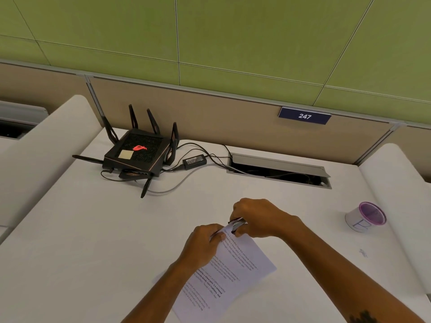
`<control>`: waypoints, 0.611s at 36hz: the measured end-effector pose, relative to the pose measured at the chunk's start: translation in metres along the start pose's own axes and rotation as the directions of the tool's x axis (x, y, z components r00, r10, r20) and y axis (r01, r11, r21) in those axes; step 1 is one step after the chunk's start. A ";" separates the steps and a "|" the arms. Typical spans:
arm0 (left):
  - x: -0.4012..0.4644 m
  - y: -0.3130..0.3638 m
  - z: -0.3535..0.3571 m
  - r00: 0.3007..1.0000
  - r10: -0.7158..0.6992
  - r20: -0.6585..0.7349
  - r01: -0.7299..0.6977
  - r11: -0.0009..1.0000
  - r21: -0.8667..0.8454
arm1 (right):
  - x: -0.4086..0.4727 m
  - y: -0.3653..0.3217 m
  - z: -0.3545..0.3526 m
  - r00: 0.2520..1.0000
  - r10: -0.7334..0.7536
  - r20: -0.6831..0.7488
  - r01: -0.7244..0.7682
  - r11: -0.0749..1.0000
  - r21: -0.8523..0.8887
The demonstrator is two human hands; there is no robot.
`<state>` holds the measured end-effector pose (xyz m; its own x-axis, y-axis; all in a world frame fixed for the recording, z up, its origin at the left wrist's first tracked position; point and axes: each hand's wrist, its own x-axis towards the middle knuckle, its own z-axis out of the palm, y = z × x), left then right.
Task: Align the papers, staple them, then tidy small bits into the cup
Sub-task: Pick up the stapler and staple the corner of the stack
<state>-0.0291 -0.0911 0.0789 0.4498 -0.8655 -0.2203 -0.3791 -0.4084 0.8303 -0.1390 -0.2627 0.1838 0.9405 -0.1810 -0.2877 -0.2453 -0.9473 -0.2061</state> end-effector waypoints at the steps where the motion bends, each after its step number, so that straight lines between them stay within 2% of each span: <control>1: 0.000 0.000 0.000 1.000 0.001 0.003 -0.001 1.000 0.001 | 0.000 0.000 0.000 1.000 -0.003 0.003 0.003 1.000 -0.009; 22: 0.007 0.003 -0.002 0.999 0.019 0.045 -0.022 0.998 0.055 | 0.000 -0.001 -0.004 1.000 -0.018 0.010 0.018 0.998 -0.054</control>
<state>-0.0258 -0.0974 0.0807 0.4054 -0.8854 -0.2273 -0.4325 -0.4048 0.8056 -0.1379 -0.2632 0.1875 0.9421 -0.1615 -0.2938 -0.2152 -0.9633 -0.1606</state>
